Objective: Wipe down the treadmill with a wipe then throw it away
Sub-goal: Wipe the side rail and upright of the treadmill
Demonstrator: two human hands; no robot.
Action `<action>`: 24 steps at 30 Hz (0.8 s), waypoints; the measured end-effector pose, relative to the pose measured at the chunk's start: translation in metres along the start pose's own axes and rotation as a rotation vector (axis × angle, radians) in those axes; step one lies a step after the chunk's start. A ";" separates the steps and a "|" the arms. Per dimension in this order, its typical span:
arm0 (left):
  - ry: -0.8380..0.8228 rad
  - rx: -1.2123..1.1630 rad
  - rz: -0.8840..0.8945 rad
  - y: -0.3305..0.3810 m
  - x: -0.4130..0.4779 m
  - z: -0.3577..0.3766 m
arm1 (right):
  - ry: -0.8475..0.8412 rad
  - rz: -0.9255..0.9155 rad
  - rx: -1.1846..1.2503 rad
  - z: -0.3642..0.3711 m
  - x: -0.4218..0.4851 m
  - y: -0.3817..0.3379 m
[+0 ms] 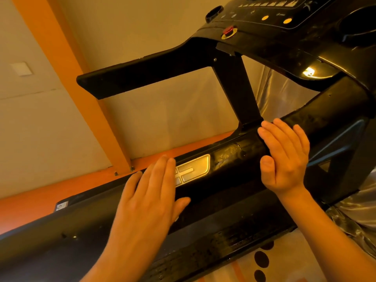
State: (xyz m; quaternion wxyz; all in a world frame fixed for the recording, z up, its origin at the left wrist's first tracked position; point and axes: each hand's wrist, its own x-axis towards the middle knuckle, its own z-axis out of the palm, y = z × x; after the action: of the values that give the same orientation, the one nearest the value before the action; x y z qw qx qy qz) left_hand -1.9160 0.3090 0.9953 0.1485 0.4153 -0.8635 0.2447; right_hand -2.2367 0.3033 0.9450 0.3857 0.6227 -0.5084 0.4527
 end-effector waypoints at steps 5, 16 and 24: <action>0.004 -0.018 -0.031 0.036 0.031 0.001 | -0.007 -0.002 -0.006 -0.002 0.002 -0.001; 0.050 0.070 -0.071 0.044 0.017 0.006 | -0.023 0.015 -0.010 -0.005 0.004 -0.006; 0.051 -0.026 -0.045 0.011 -0.005 0.002 | 0.002 0.021 0.003 -0.002 0.001 -0.005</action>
State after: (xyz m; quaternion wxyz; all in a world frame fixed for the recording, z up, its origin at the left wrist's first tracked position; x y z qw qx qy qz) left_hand -1.9219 0.3165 0.9880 0.1815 0.4263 -0.8529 0.2405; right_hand -2.2321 0.3059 0.9468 0.3805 0.6175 -0.5139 0.4581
